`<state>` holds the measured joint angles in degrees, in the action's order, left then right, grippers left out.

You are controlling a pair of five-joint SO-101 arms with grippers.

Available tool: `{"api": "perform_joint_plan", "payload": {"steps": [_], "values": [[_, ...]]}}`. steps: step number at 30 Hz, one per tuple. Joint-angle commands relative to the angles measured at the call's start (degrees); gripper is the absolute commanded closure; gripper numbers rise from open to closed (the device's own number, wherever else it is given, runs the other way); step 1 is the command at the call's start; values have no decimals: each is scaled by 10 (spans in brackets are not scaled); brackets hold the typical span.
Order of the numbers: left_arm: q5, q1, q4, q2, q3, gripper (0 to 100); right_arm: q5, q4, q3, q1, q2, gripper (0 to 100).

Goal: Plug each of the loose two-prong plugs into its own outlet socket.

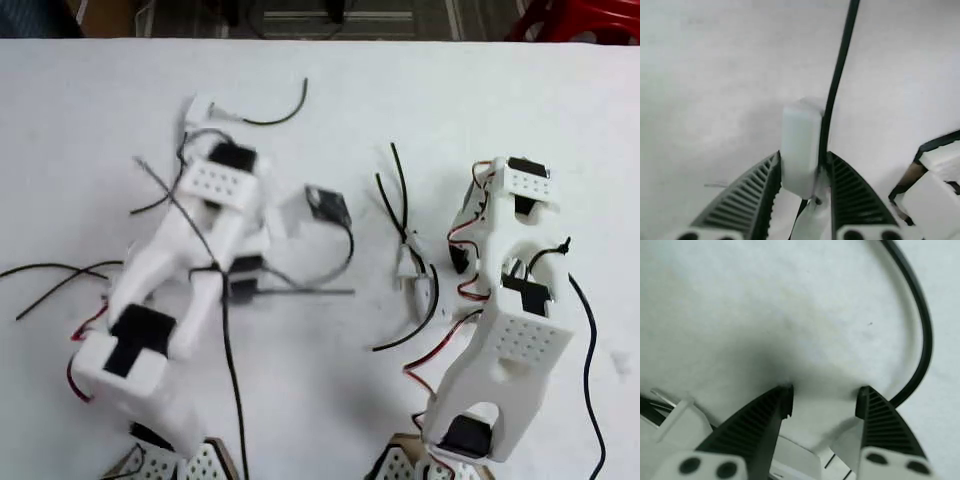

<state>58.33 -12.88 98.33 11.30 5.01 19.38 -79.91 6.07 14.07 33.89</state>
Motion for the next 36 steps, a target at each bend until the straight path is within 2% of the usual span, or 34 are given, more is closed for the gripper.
{"api": "perform_joint_plan", "payload": {"steps": [1, 6, 13, 16, 23, 28, 32, 36], "values": [[-45, -50, -74, -67, 140, 942, -4, 15, 20, -1, 7, 786], [-55, -68, -164, -66, 215, 925, -4, 15, 20, 0, 7, 786], [-56, -63, -187, -72, 218, 642, -5, 15, 20, -2, 7, 786], [-56, -47, -171, -72, 176, 579, -5, 15, 20, -2, 7, 786], [-50, 59, -153, -71, 28, 578, -5, 15, 20, -2, 7, 786], [-50, 116, -99, -71, -46, 578, -4, 15, 20, -3, 7, 786], [-47, 119, -51, -66, -43, 578, -3, 15, 20, -3, 7, 786], [-1, 87, -18, -71, 13, 578, -3, 16, 20, -3, 7, 786]]}}
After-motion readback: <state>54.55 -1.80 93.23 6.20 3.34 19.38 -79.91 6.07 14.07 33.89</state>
